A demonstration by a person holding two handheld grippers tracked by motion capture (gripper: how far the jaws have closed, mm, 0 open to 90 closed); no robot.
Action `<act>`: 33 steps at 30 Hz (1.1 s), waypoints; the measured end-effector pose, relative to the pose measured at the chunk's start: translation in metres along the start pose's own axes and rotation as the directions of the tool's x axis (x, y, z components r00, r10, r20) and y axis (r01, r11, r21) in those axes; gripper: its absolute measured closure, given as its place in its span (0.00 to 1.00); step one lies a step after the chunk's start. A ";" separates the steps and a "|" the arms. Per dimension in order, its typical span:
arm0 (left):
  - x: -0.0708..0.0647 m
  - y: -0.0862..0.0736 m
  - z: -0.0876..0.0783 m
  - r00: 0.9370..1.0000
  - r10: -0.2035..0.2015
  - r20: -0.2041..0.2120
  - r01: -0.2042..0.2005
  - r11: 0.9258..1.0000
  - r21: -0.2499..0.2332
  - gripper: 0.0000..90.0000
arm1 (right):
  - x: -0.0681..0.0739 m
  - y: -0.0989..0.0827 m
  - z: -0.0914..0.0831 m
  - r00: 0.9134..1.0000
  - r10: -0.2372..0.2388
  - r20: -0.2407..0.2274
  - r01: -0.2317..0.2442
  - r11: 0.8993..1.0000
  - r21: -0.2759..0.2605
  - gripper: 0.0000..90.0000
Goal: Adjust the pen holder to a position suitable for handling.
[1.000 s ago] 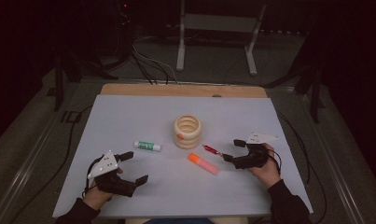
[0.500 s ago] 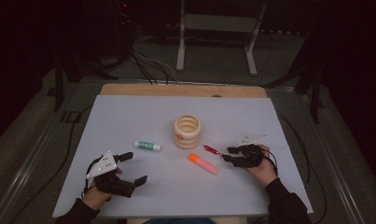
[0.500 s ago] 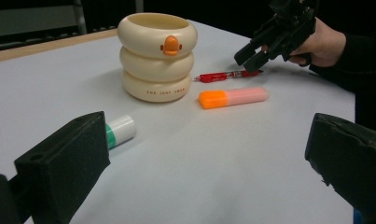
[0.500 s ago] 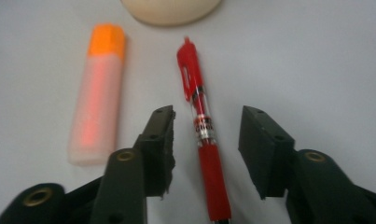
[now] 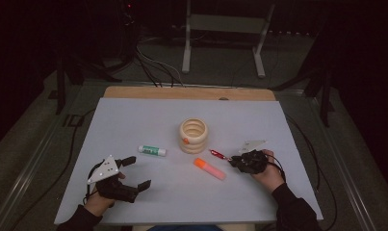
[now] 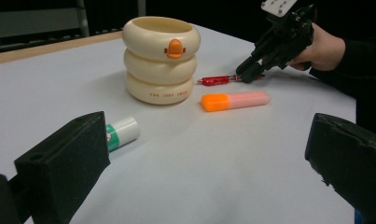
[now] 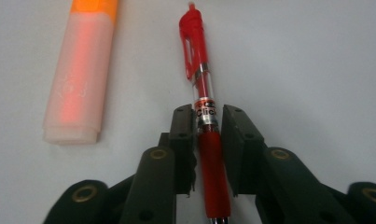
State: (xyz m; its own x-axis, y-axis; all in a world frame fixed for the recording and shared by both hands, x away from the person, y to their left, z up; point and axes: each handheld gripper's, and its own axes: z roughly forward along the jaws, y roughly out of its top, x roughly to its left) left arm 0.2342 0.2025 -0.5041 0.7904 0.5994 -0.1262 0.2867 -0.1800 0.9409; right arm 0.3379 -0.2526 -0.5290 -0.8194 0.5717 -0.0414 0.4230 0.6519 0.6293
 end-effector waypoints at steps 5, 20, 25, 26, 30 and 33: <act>-0.001 0.001 -0.001 1.000 0.001 0.002 -0.001 1.000 -0.009 0.00 | -0.001 0.003 0.001 1.000 0.022 -0.008 -0.022 0.999 0.025 0.86; -0.001 0.001 -0.001 1.000 0.009 0.001 -0.009 1.000 -0.007 0.00 | -0.005 0.001 -0.014 0.991 0.133 -0.005 -0.133 0.991 -0.020 0.89; 0.000 0.001 -0.002 1.000 0.003 0.001 -0.003 1.000 -0.011 0.00 | -0.007 -0.001 -0.020 0.988 0.157 -0.004 -0.157 0.987 -0.038 0.89; 0.000 0.001 -0.002 1.000 0.003 0.002 -0.003 1.000 -0.013 0.00 | -0.008 -0.001 -0.022 0.987 0.162 -0.004 -0.162 0.986 -0.046 0.89; 0.000 0.001 -0.002 1.000 0.002 0.001 -0.002 1.000 -0.018 0.00 | -0.009 -0.002 -0.028 0.983 0.180 -0.025 -0.181 0.981 -0.071 0.89; 0.000 0.001 -0.003 1.000 0.000 0.000 0.000 1.000 -0.019 0.00 | -0.010 -0.002 -0.033 0.980 0.196 -0.029 -0.198 0.977 -0.081 0.89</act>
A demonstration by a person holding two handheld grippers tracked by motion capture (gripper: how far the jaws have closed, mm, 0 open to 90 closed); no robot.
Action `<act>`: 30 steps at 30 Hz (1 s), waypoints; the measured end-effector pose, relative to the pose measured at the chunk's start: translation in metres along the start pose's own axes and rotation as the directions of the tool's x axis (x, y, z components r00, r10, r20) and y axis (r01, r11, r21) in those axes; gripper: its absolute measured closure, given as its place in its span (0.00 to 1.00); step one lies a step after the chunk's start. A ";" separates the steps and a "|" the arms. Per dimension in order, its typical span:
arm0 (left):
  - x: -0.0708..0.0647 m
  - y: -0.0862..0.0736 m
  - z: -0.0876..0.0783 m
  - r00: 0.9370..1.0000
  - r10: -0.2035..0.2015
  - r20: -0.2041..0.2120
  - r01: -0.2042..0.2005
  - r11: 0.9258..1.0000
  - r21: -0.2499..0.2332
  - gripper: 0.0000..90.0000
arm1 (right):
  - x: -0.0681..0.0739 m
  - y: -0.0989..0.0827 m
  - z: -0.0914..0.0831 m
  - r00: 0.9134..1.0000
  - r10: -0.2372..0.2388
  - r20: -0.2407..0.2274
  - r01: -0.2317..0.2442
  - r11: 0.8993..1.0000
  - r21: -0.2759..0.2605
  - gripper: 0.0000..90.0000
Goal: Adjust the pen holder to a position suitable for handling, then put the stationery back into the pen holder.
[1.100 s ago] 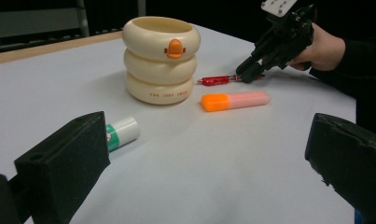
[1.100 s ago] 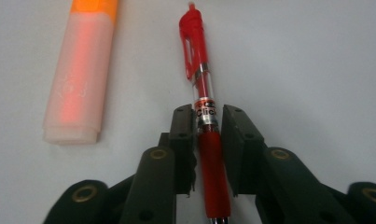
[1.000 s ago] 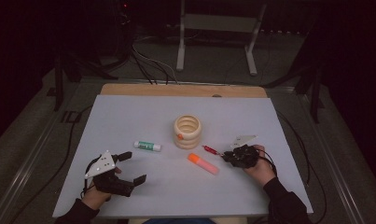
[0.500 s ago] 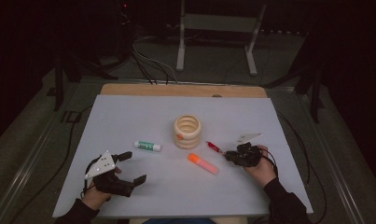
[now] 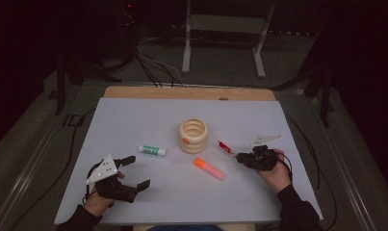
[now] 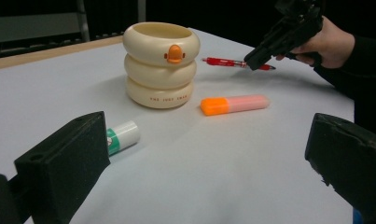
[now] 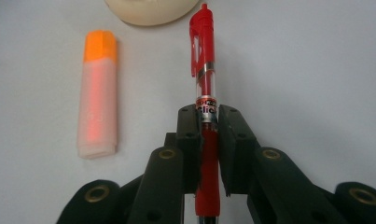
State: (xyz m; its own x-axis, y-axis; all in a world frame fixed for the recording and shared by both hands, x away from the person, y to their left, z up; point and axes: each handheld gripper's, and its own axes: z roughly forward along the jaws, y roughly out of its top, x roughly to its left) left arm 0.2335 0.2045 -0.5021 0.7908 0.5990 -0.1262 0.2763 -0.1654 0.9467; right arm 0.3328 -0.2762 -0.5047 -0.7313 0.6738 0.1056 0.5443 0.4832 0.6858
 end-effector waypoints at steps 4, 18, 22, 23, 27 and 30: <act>0.000 0.001 -0.001 1.000 0.002 -0.006 -0.002 1.000 -0.006 0.00 | 0.000 0.001 -0.005 1.000 0.006 -0.011 -0.006 1.000 -0.017 0.89; -0.005 0.008 -0.003 0.999 0.031 0.007 -0.031 0.999 -0.023 0.00 | 0.014 0.013 -0.028 0.998 0.012 -0.068 -0.017 0.996 -0.085 0.89; -0.005 0.012 -0.004 1.000 0.023 0.014 -0.022 0.999 -0.028 0.00 | 0.022 0.019 -0.034 0.996 -0.005 -0.085 -0.005 0.994 -0.109 0.89; -0.006 0.014 -0.005 0.999 0.029 0.019 -0.029 0.999 -0.027 0.00 | 0.024 0.021 -0.035 0.996 -0.009 -0.091 -0.001 0.993 -0.114 0.89; -0.011 0.018 -0.006 0.998 0.067 0.010 -0.067 0.997 -0.027 0.00 | 0.036 0.028 -0.038 0.992 -0.029 -0.127 0.012 0.991 -0.132 0.89; -0.015 0.022 -0.005 0.995 0.097 0.011 -0.096 0.995 -0.032 0.00 | 0.044 0.033 -0.038 0.988 -0.046 -0.146 0.027 0.991 -0.132 0.89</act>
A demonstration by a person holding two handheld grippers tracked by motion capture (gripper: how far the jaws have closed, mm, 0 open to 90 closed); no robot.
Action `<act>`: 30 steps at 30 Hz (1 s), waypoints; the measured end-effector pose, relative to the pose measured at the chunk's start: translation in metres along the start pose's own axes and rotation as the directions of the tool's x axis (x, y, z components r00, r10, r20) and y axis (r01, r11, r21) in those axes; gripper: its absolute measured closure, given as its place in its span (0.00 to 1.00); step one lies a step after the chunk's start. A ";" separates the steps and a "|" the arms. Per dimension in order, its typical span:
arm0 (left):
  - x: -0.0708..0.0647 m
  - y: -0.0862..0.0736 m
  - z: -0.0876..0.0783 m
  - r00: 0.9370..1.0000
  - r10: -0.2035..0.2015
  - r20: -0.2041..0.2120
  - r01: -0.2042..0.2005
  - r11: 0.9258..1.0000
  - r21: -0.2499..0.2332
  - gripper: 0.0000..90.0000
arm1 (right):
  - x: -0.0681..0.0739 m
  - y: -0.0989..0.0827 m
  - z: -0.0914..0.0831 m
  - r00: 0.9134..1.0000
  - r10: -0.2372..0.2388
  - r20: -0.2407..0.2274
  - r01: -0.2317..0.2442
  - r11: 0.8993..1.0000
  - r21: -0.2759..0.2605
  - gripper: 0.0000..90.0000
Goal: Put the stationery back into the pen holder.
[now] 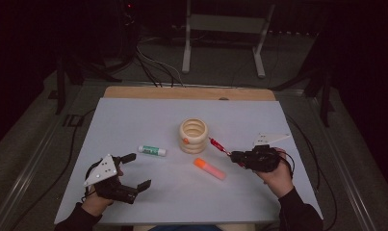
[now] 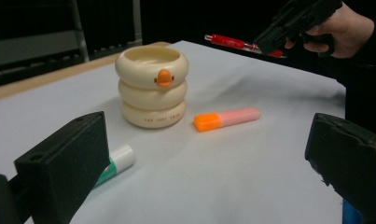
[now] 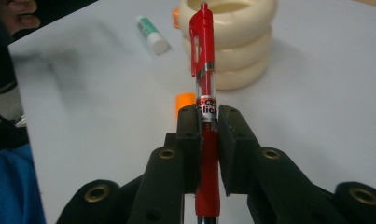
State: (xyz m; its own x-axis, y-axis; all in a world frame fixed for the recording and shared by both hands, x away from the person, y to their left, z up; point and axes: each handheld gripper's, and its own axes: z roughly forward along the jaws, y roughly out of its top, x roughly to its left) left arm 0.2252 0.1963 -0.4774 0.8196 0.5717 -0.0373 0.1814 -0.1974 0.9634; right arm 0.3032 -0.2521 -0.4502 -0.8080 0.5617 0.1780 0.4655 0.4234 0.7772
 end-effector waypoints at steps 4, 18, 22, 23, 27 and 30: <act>-0.005 0.006 0.002 1.000 0.030 -0.009 -0.030 1.000 0.001 0.00 | 0.008 0.005 0.007 0.999 -0.023 -0.028 0.024 1.000 0.012 0.89; -0.025 0.035 0.020 0.977 0.214 -0.015 -0.213 0.977 0.019 0.00 | 0.026 0.013 0.038 0.992 -0.055 -0.114 0.064 0.995 0.075 0.89; -0.036 0.043 0.030 0.960 0.279 0.022 -0.280 0.959 0.048 0.00 | 0.029 0.014 0.045 0.989 -0.060 -0.135 0.073 0.993 0.092 0.89; -0.039 0.045 0.032 0.960 0.277 0.042 -0.279 0.958 0.063 0.02 | 0.030 0.014 0.046 0.988 -0.059 -0.140 0.072 0.993 0.091 0.89; -0.049 0.048 0.041 0.941 0.323 0.102 -0.332 0.939 0.093 0.06 | 0.033 0.014 0.051 0.986 -0.063 -0.151 0.079 0.992 0.102 0.89; -0.056 0.048 0.049 0.922 0.378 0.089 -0.386 0.913 0.128 0.06 | 0.035 0.015 0.054 0.985 -0.064 -0.161 0.082 0.991 0.108 0.89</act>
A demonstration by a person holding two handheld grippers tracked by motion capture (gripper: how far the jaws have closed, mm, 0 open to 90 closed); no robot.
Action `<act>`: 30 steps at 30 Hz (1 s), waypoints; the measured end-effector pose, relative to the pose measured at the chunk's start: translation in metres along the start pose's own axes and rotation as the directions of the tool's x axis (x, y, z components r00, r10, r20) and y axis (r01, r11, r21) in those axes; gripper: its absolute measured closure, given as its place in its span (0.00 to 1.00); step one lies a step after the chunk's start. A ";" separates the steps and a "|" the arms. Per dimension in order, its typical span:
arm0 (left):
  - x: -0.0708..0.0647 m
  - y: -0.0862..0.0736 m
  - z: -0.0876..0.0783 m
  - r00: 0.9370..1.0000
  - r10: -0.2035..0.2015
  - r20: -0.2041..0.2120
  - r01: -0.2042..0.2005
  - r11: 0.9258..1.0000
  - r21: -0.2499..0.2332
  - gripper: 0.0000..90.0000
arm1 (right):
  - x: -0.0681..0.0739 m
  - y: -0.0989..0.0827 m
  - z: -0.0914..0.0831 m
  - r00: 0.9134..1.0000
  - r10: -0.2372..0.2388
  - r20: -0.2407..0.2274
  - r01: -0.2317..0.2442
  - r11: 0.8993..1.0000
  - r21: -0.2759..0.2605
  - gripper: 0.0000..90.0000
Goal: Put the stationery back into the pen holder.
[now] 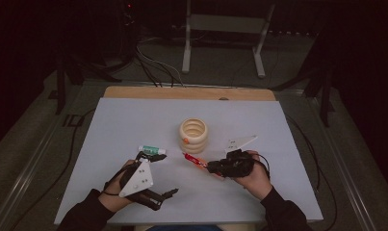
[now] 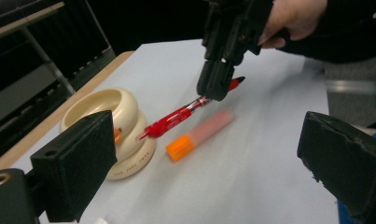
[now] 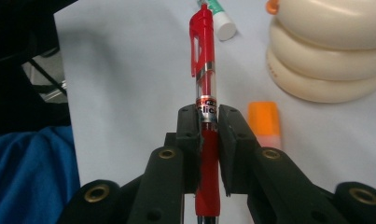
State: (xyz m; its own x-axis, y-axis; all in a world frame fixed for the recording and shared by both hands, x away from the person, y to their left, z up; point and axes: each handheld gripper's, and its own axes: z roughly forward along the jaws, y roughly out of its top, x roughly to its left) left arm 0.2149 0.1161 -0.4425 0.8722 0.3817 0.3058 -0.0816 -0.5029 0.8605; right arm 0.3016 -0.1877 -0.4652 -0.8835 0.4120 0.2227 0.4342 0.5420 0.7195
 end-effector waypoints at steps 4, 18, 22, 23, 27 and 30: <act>-0.007 0.001 0.011 0.992 0.111 -0.066 -0.106 0.992 0.072 0.06 | 0.002 0.002 0.004 1.000 0.003 -0.012 -0.003 1.000 0.007 0.89; -0.033 -0.003 0.040 0.863 0.475 -0.172 -0.426 0.867 0.257 0.19 | 0.006 0.007 0.018 0.999 0.021 -0.048 -0.019 0.999 0.028 0.89; -0.041 -0.006 0.050 0.805 0.567 -0.177 -0.501 0.808 0.309 0.26 | 0.005 0.007 0.020 0.998 0.038 -0.052 -0.036 0.999 0.036 0.89; -0.042 -0.007 0.051 0.796 0.581 -0.170 -0.513 0.796 0.322 0.29 | 0.005 0.007 0.021 0.998 0.043 -0.054 -0.041 0.998 0.038 0.89; -0.047 -0.011 0.059 0.747 0.638 -0.187 -0.550 0.751 0.367 0.38 | 0.004 0.007 0.021 0.997 0.052 -0.058 -0.050 0.998 0.037 0.89; -0.050 -0.014 0.064 0.706 0.682 -0.192 -0.580 0.712 0.397 0.45 | 0.004 0.007 0.022 0.996 0.056 -0.063 -0.054 0.998 0.042 0.89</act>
State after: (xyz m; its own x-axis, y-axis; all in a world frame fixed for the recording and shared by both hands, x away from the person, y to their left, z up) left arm 0.2029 0.0547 -0.4962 0.4678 0.0752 0.8807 -0.3726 -0.8868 0.2736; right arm 0.3048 -0.1662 -0.4734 -0.8670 0.3948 0.3041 0.4880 0.5490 0.6785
